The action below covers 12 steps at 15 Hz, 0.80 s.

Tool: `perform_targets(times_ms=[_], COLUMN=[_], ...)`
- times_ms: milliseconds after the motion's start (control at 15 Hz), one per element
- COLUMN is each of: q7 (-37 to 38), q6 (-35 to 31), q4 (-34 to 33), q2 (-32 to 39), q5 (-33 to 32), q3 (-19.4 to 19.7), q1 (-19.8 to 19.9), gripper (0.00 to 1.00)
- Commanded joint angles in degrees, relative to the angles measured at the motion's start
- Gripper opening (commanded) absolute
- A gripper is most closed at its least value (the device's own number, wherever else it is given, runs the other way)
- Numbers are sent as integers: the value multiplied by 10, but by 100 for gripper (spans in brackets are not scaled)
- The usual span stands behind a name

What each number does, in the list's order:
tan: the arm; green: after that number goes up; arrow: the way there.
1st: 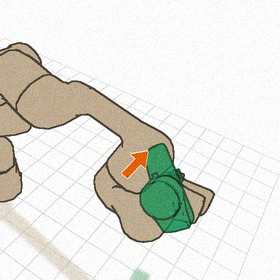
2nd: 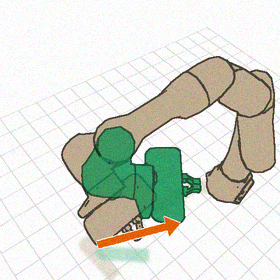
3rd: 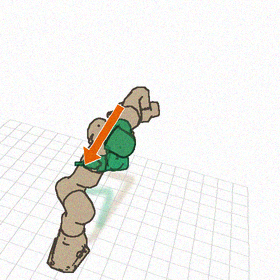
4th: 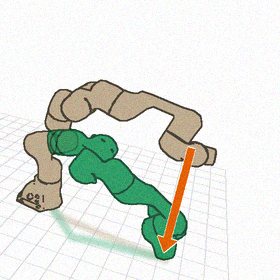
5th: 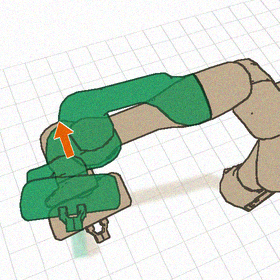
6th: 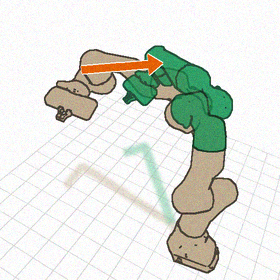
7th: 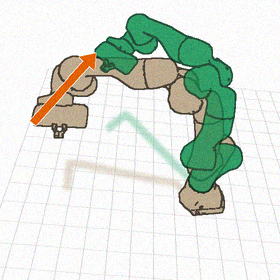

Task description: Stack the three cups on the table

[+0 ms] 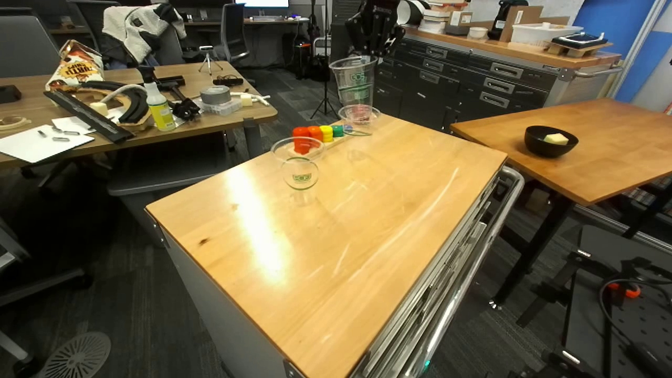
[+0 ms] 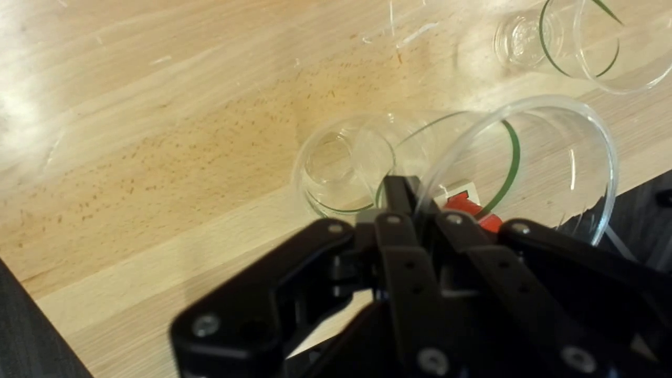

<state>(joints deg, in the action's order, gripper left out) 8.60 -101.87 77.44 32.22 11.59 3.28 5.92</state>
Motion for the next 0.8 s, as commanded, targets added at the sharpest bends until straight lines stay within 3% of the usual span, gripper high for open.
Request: perform_targets(times_ms=[0,133,600,733], q7=[-16,-20,-27,-19], q6=[-22,-33,-57,-50], q4=[-1,3,11,8], q2=[3,2,-12,-23], q5=[4,-3,-8,-23], q3=[-5,-3,4,11], q1=[4,3,10,8], gripper=[28,35,89,100])
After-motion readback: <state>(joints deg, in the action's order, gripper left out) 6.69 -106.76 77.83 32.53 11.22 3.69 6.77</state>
